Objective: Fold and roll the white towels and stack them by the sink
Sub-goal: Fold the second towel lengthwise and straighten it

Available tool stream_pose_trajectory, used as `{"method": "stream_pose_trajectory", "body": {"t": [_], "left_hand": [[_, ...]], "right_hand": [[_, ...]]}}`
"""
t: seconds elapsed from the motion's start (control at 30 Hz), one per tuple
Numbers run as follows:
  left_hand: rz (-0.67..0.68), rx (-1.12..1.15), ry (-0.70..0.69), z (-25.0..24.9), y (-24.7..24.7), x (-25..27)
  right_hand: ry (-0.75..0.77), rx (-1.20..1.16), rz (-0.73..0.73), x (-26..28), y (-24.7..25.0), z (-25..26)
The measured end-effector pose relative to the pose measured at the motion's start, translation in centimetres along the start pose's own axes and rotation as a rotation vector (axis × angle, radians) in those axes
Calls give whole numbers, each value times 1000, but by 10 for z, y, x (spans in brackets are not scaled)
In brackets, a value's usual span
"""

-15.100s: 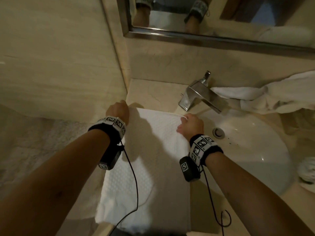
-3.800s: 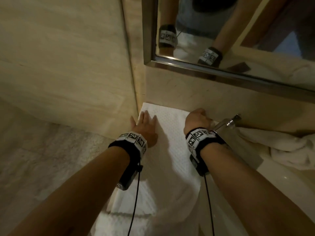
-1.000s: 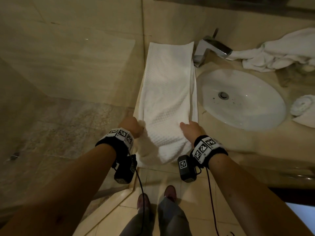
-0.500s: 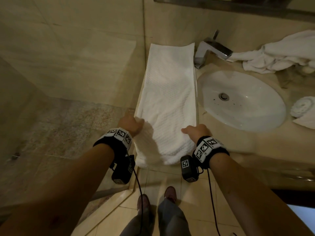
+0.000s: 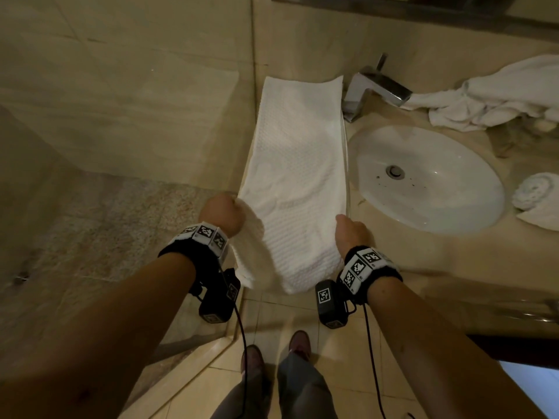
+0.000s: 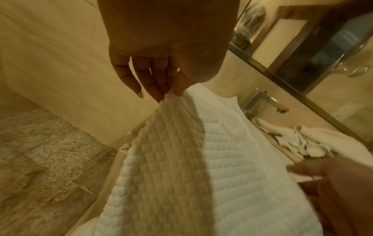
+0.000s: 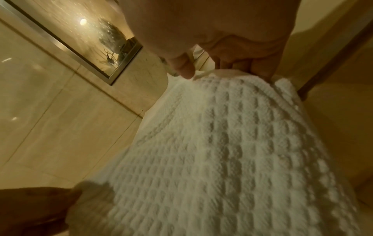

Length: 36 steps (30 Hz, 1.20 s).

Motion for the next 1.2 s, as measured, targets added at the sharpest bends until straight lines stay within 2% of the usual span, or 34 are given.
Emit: {"method": "stream_pose_trajectory", "body": {"t": [0.07, 0.1, 0.2, 0.27, 0.4, 0.57, 0.73, 0.9, 1.07, 1.2], "left_hand": [[-66, 31, -11, 0, 8, 2], [-44, 14, 0, 0, 7, 3], [137, -82, 66, 7, -13, 9], [167, -93, 78, 9, -19, 12], [115, -37, 82, 9, -18, 11], [114, -46, 57, 8, -15, -5], [117, -126, 61, 5, -14, -11], [-43, -41, 11, 1, -6, -11], [-12, 17, 39, 18, -24, 2], [-107, 64, 69, 28, -30, 15]], "right_hand": [[10, 57, -54, -1, 3, -1], [11, 72, -69, 1, 4, -1], [66, 183, -106, 4, 5, 2], [64, 205, -111, -1, 7, 0], [58, 255, -84, -13, 11, -6], [186, 213, -102, -14, 13, 7], [231, 192, -141, -16, 16, 9], [252, 176, -165, -19, 20, 9], [295, 8, -151, -11, 14, -2], [255, -127, -67, -5, 6, -23]]}}
Point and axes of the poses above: each hand's wrist, its own x-axis away from the middle knuckle, its own y-axis out of the back of the hand, z = x × y, the point moved 9 cm from there along -x, towards the middle knuckle, and after that the axes turned 10 degrees about -y, right-handed, at the moved point
